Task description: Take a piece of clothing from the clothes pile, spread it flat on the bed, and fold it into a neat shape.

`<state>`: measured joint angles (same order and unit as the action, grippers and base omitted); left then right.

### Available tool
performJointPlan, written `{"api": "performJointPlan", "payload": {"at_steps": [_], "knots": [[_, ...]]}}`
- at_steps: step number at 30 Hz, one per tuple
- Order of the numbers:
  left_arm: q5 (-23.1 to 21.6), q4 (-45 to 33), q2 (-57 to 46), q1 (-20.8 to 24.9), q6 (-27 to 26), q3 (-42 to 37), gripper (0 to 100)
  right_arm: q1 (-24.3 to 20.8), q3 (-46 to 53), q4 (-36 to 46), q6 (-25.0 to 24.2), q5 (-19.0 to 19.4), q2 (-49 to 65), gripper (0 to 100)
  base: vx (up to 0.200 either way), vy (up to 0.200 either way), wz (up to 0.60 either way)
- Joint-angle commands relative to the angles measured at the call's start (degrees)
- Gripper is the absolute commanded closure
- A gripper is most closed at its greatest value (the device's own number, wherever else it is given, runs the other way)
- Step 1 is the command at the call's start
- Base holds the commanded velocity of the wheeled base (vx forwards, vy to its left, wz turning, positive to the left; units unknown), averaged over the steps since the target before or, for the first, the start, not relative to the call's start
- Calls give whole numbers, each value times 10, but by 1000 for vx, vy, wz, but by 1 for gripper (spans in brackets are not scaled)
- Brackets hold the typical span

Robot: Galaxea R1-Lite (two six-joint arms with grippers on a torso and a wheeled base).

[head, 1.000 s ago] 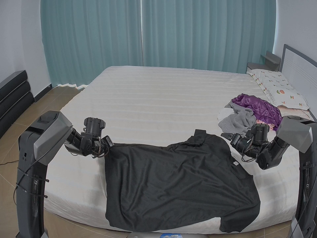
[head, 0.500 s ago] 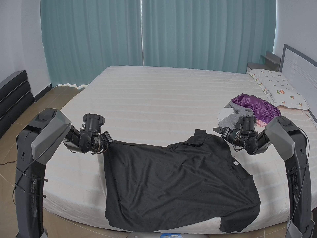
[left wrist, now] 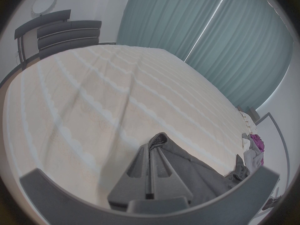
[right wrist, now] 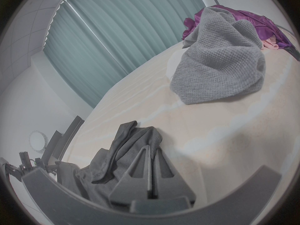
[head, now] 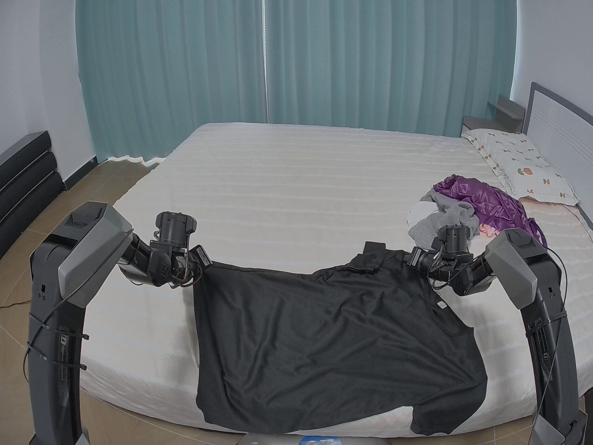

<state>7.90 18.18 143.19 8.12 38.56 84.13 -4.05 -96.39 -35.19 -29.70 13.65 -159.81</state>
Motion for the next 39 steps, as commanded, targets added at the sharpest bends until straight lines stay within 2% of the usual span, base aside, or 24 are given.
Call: {"api": "performJointPlan", "payload": {"at_steps": [1, 4, 7, 21, 31, 39], "knots": [[24, 8, 0, -2, -11, 15, 100, 17, 9, -6, -16, -7, 27, 100, 0, 0, 0], [28, 7, 7, -6, -19, 48, 100, 30, 16, -21, -56, -18, 48, 100, 0, 0, 0], [28, 0, 14, -8, -20, 83, 100, 44, 17, -41, -75, -19, 56, 100, 0, 0, 0], [31, -24, 79, -20, -32, 224, 100, 60, 3, -66, -76, -72, 51, 100, 0, 0, 0], [32, -24, 141, -14, -31, 286, 100, 54, -1, -68, -75, -77, 29, 100, 0, 0, 0], [32, -24, 170, -13, -27, 300, 100, 49, -20, -68, -73, -88, -2, 100, 0, 0, 0]]}}
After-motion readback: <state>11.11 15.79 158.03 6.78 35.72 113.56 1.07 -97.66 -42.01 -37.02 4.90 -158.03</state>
